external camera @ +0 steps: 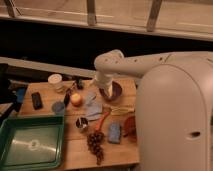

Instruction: Place brush in paper cup

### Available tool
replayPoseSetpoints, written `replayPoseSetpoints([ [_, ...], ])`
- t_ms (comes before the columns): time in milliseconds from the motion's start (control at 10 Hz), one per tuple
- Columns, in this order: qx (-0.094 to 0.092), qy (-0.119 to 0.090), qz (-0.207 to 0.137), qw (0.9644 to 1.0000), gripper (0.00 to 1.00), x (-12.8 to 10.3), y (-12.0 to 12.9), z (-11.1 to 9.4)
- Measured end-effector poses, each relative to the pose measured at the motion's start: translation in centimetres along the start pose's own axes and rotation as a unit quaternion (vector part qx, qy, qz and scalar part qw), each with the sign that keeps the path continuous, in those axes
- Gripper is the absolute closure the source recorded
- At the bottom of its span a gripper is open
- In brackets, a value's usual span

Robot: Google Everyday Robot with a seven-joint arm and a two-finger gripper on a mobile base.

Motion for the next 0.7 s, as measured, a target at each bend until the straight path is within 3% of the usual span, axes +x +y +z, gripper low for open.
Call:
replayPoseSetpoints([
  [400, -0.033, 0.030, -0.052, 0.9977, 0.20, -1.3, 9.2, 3.9],
  [600, -0.058, 0.059, -0.084, 0.9930, 0.20, -1.7, 13.7, 5.5],
  [700, -0.074, 0.075, -0.105, 0.9889, 0.20, -1.6, 15.4, 5.9],
])
